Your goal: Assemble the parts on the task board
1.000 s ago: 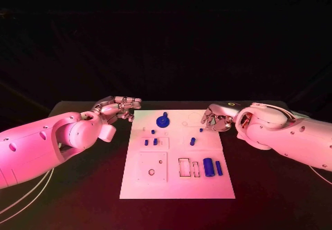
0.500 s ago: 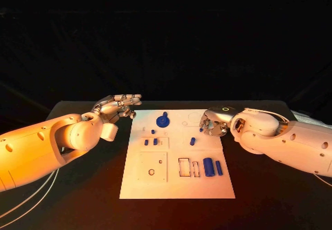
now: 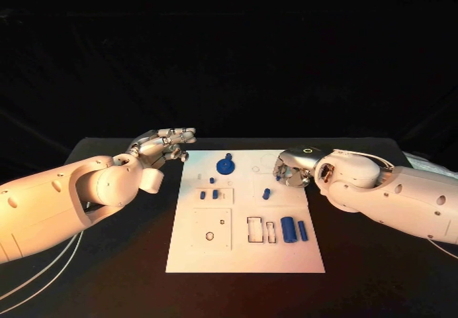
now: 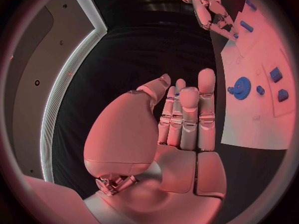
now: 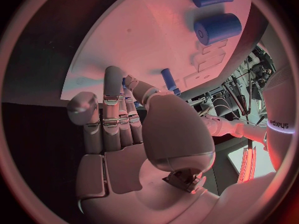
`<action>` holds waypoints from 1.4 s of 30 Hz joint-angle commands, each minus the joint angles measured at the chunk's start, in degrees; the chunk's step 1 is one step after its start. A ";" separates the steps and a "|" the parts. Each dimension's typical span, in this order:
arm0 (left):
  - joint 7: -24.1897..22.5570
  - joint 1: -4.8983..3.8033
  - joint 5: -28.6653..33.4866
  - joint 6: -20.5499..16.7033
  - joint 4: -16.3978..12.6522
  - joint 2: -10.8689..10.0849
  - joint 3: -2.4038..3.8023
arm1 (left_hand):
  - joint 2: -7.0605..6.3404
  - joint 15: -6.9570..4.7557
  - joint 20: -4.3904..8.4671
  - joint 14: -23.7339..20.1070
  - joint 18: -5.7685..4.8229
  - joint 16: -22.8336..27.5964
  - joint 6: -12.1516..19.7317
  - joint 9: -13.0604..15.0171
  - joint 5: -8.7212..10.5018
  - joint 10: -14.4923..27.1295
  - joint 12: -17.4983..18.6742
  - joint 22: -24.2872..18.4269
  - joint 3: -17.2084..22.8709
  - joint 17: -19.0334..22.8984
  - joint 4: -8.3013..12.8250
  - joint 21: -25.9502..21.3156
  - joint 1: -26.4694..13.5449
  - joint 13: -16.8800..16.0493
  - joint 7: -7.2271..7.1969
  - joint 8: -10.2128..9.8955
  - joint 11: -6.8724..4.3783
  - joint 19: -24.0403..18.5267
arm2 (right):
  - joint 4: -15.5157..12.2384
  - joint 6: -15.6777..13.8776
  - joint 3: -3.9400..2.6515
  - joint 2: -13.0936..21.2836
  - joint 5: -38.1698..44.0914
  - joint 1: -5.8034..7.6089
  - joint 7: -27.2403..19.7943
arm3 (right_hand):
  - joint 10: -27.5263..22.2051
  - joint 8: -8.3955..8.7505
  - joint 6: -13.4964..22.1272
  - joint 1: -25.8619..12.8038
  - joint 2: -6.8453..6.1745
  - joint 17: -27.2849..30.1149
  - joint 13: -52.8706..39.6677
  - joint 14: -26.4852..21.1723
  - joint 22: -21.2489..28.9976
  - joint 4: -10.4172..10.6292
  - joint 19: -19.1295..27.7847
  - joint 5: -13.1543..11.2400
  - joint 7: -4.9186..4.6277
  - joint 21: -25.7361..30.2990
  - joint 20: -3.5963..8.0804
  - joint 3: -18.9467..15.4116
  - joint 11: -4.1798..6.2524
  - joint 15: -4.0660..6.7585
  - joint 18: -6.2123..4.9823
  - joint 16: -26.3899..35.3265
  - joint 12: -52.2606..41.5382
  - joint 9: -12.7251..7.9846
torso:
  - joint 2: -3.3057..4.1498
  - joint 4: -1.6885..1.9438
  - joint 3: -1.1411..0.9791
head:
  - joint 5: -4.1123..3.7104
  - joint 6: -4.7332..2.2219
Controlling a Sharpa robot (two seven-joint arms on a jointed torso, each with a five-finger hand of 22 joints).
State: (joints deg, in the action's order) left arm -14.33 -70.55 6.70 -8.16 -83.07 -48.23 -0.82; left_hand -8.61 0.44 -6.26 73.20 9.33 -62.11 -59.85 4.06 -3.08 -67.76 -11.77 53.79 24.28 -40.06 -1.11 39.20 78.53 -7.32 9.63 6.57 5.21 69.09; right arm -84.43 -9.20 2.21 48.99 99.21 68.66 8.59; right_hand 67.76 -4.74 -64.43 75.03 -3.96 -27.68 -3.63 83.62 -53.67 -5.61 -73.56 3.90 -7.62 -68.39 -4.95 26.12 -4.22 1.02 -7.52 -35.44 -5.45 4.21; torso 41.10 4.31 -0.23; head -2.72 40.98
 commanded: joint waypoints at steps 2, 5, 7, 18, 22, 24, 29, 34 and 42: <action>-0.04 -0.01 0.51 -0.44 -0.33 -0.02 0.03 | 0.34 0.35 -0.22 -0.83 0.89 0.57 1.45 -0.24 -0.26 1.62 -0.29 -1.12 -0.56 0.66 0.06 -1.68 -0.07 -0.04 0.55 -0.34 0.41 -0.78 | 0.51 2.95 -0.01 -0.50 0.41 -0.14 0.58 | 0.41 0.31 -0.56 0.21 0.75 -0.19 0.05 -0.20 -0.21 0.16 0.10 -0.65 0.15 -0.41 0.07 0.97 0.25 0.15 0.39 -0.34 0.44 0.09 | 0.01 -0.07 -0.01 | 0.06 -0.04; 0.20 -0.01 0.51 -0.46 -0.40 -0.04 0.03 | 0.41 0.45 -0.30 -0.95 0.91 0.59 1.68 -0.24 -0.27 1.93 -0.39 -1.33 -0.66 0.76 0.11 -1.97 0.02 -0.07 0.66 -0.36 0.50 -0.85 | 0.88 3.66 -0.01 -0.77 0.37 -0.27 0.55 | 0.56 0.30 -0.84 0.24 0.91 -0.29 0.04 -0.23 -0.36 0.28 0.12 -0.73 0.24 -0.54 0.16 1.37 0.34 0.26 0.40 -0.45 0.51 0.14 | 0.02 -0.08 -0.02 | 0.04 0.01; 0.53 -0.01 0.46 -0.53 -0.38 -0.05 0.03 | 0.62 0.49 -0.36 -1.01 0.94 0.54 1.77 -0.22 -0.28 2.08 -0.54 -1.48 -0.61 0.78 0.19 -2.16 0.22 -0.12 0.69 -0.32 0.54 -0.87 | 1.18 4.05 -0.01 -1.04 0.37 -0.46 0.44 | 0.97 0.20 -1.41 0.18 1.02 -0.42 0.02 -0.33 -0.42 0.48 0.24 -0.80 0.49 -0.64 0.37 1.78 0.53 0.57 0.38 -0.55 0.53 0.27 | 0.02 -0.10 -0.01 | 0.09 0.06; 1.23 -0.01 -0.73 -0.42 -0.02 -0.09 0.03 | 1.11 0.49 -0.40 -1.17 1.03 0.55 1.89 -0.18 -0.29 2.36 -0.88 -1.76 -0.28 1.01 0.57 -2.54 0.96 -0.24 0.73 -0.19 0.54 -0.87 | 2.17 4.79 -0.01 -1.91 1.31 -1.08 0.94 | 1.84 -0.07 -2.47 0.27 1.08 -0.64 -0.02 -0.43 -0.79 0.65 0.32 -0.90 0.93 -0.95 0.79 2.26 0.91 1.01 0.42 -0.72 0.55 0.54 | 0.00 -0.11 -0.03 | 0.05 0.41; 1.42 -0.01 -1.04 -0.41 0.05 -0.13 0.03 | 1.10 0.49 -0.40 -1.20 1.05 0.58 1.90 -0.18 -0.29 2.39 -0.90 -1.83 -0.28 1.08 0.58 -2.63 0.98 -0.24 0.74 -0.18 0.55 -0.91 | 2.04 2.33 -0.01 -1.84 1.74 -1.18 1.03 | 2.45 -0.20 -2.97 0.53 1.34 -0.79 -0.05 -0.30 -2.12 0.66 -0.25 -0.91 1.00 -1.80 0.89 2.62 1.06 1.02 0.69 -0.93 0.50 0.69 | -0.05 -0.11 -0.04 | -0.03 0.50; 1.61 -0.01 -1.12 -0.65 0.06 -0.13 0.03 | 1.13 0.50 -0.41 -1.24 1.06 0.58 1.94 -0.18 -0.29 2.45 -0.96 -1.88 -0.26 1.11 0.66 -2.69 1.08 -0.26 0.75 -0.17 0.56 -0.91 | 1.84 0.46 -0.01 -1.70 1.81 -1.20 0.80 | 2.58 -0.19 -3.04 0.60 1.22 -0.85 -0.04 -0.24 -2.51 0.59 -0.42 -0.87 0.99 -2.07 0.88 2.69 1.09 0.96 0.77 -1.02 0.53 0.73 | -0.07 -0.10 -0.03 | -0.03 0.46; 1.88 -0.01 -1.20 -0.92 0.15 -0.12 0.03 | 1.31 0.51 -0.42 -1.30 1.09 0.55 1.98 -0.16 -0.29 2.56 -1.16 -2.02 -0.17 1.17 0.82 -2.88 1.36 -0.32 0.77 -0.08 0.57 -0.92 | 0.93 -4.26 -0.09 -1.09 1.65 -1.23 0.50 | 2.63 -0.15 -3.09 0.68 1.01 -0.88 -0.02 -0.34 -2.06 0.48 -0.17 -0.77 0.95 -1.84 0.86 2.77 1.06 0.90 0.69 -1.02 0.61 0.76 | -0.08 -0.08 -0.04 | -0.02 0.45; 2.07 -0.01 -1.23 -1.11 0.22 -0.15 0.03 | 1.34 0.51 -0.43 -1.32 1.10 0.54 2.00 -0.15 -0.29 2.60 -1.23 -2.06 -0.15 1.20 0.89 -2.93 1.46 -0.34 0.78 -0.06 0.57 -0.91 | -0.26 -6.68 -0.43 -0.20 1.31 -1.18 0.76 | 2.75 -0.12 -3.16 0.86 1.14 -0.93 0.00 -0.36 -2.50 0.45 -0.34 -0.80 0.89 -2.14 0.81 3.09 1.05 0.79 0.78 -1.06 0.69 0.79 | -0.08 -0.09 0.00 | -0.04 0.34; 2.28 -0.01 -1.26 -1.35 0.23 -0.26 0.03 | 1.35 0.51 -0.43 -1.33 1.11 0.55 2.00 -0.15 -0.29 2.62 -1.25 -2.10 -0.14 1.23 0.91 -2.99 1.49 -0.35 0.78 -0.05 0.58 -0.93 | -2.36 -8.21 -1.01 1.27 1.08 -0.91 0.87 | 2.84 -0.10 -3.21 0.95 1.14 -0.96 0.00 -0.36 -2.70 0.41 -0.41 -0.82 0.85 -2.27 0.77 3.25 1.02 0.72 0.82 -1.11 0.73 0.82 | -0.03 -0.17 -0.02 | 0.01 0.32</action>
State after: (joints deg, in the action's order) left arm -12.16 -70.54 5.77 -9.36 -82.79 -48.51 -0.82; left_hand -7.53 0.95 -6.67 72.29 9.33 -61.67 -58.28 3.88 -3.08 -65.52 -12.87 51.78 24.18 -38.91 -0.61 36.49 79.61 -7.61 10.47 6.56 5.82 68.68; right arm -86.41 -15.17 1.22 50.13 100.03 67.73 9.21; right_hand 70.10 -4.50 -67.31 75.43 -3.02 -28.56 -3.59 83.31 -56.28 -5.14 -73.57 2.96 -6.78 -70.31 -4.09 28.98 -3.24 1.77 -7.52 -36.22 -4.63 5.12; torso 41.04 4.17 -0.24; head -2.72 41.20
